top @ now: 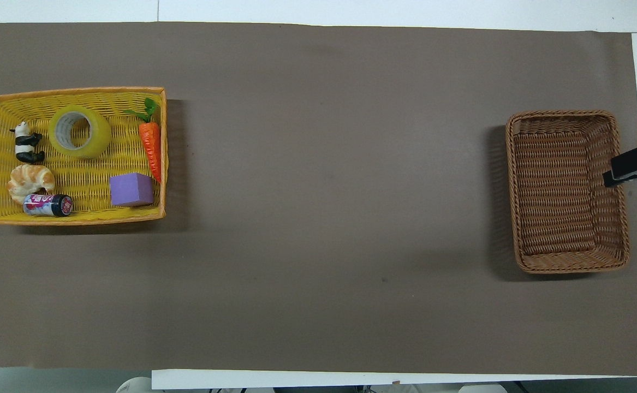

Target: Move tape to another basket

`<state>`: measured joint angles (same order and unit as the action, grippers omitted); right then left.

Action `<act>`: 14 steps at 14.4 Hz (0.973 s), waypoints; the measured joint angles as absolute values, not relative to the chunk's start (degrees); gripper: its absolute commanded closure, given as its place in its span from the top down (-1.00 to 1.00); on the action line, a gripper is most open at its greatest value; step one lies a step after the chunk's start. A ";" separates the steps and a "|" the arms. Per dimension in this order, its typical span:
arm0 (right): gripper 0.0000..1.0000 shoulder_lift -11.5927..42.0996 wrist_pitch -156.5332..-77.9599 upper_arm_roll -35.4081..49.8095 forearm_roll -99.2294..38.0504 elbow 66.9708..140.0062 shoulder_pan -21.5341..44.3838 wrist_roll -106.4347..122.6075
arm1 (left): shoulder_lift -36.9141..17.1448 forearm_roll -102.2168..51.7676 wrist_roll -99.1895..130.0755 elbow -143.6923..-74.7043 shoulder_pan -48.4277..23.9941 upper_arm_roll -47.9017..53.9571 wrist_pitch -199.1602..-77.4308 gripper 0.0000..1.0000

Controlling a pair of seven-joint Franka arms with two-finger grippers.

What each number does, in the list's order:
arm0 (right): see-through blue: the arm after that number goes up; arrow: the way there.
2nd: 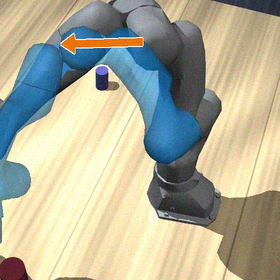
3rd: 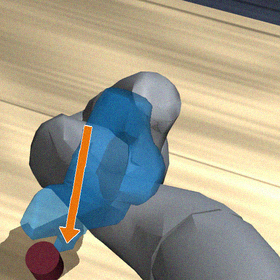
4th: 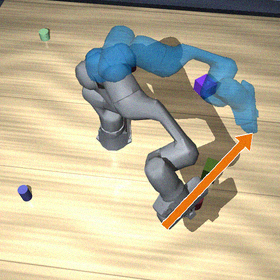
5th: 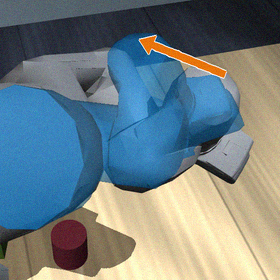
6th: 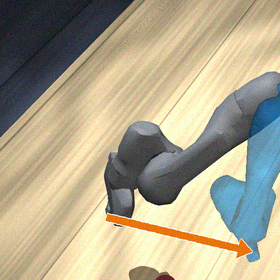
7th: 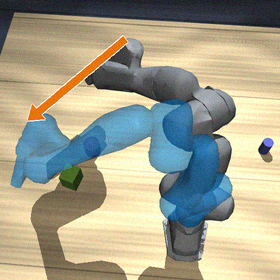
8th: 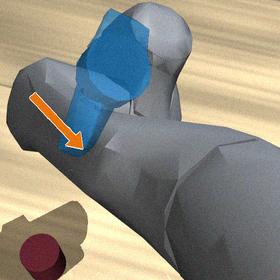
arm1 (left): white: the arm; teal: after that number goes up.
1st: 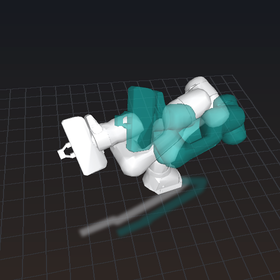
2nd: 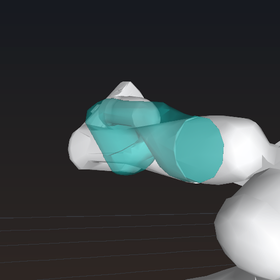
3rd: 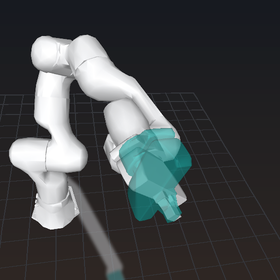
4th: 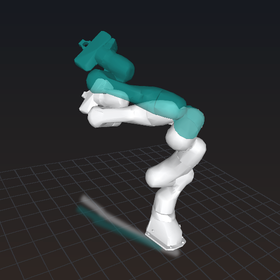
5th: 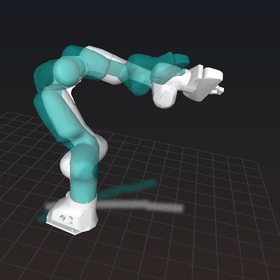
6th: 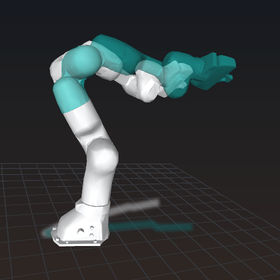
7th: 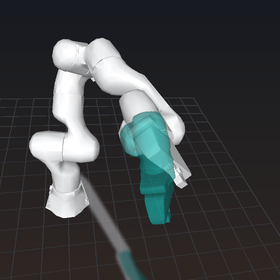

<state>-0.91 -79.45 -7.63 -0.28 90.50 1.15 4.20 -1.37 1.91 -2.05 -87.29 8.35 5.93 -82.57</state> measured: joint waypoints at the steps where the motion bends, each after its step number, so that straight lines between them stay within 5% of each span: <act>1: 0.99 -0.91 -79.45 -7.63 -0.28 90.50 1.15 4.20 | -1.37 1.91 -2.05 -87.32 8.34 5.93 -82.54 1.00; 6: 0.99 -0.91 -79.45 -7.63 -0.28 90.50 1.15 4.20 | -0.24 2.00 -0.30 -90.81 9.03 5.51 -84.98 0.99; 10: 0.99 -0.91 -79.45 -7.63 -0.28 90.50 1.15 4.20 | 1.59 1.99 -0.22 -101.74 12.34 5.23 -97.83 0.99; 14: 0.99 -0.91 -79.45 -7.63 -0.28 90.50 1.15 4.20 | -7.71 1.95 -0.22 -105.57 12.34 5.53 -114.39 0.99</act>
